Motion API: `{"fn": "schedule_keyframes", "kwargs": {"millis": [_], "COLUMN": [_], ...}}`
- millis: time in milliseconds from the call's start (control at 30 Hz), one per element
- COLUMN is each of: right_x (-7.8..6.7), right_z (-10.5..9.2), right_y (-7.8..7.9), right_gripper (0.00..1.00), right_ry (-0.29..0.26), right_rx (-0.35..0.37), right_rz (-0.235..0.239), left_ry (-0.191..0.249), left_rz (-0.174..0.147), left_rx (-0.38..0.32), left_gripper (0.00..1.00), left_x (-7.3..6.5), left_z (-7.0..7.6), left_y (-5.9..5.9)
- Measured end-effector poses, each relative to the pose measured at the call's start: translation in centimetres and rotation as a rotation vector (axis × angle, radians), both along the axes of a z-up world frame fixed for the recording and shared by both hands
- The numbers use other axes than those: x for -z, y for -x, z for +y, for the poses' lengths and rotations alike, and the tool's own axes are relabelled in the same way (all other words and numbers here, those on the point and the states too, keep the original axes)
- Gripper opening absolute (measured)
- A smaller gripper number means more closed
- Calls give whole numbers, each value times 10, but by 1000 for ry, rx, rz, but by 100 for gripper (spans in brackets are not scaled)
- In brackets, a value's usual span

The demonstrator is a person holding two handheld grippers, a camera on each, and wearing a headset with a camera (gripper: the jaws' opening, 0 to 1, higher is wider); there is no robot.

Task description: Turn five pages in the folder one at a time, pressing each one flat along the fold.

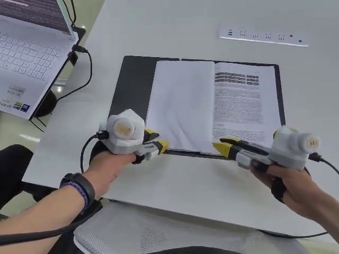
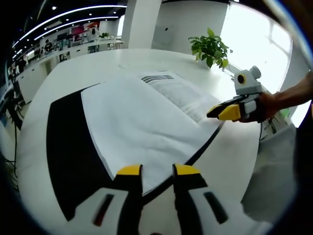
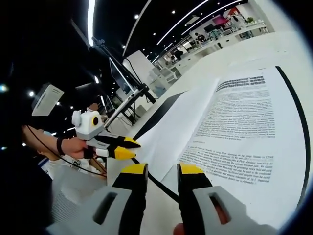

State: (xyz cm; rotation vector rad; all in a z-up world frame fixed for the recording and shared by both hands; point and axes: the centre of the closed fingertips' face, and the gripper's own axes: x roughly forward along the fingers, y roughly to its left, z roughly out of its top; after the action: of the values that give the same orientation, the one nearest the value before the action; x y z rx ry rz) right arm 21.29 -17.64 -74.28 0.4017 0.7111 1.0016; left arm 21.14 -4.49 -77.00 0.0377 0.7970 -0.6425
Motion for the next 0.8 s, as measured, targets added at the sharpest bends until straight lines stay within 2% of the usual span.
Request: {"fn": "schedule_keyframes", "kwargs": {"millis": [167,300,467,600,800], "right_x": [-6,-9,-18,-24,-36], "right_z": [-12,-23,-35,-46,-65], "right_y": [-2,-2,-2,-1,1], "right_gripper": [29,32,37,45,50], "right_ry": [41,99,120,145,163], "right_rx": [9,6,33,55,99], "right_rz": [-27,-60,-79,-100,-121], "left_ry": [2,5,-1,16,24], "left_rz": [-22,-41,-59,-62,-98], "left_rx": [21,29,41,34,21], "left_gripper": [24,26,28,33,38], "left_x": [-11,-21,-29,-38,-56], "left_z": [-2,-1,4,9,15], "left_y": [1,1,4,7,10]}}
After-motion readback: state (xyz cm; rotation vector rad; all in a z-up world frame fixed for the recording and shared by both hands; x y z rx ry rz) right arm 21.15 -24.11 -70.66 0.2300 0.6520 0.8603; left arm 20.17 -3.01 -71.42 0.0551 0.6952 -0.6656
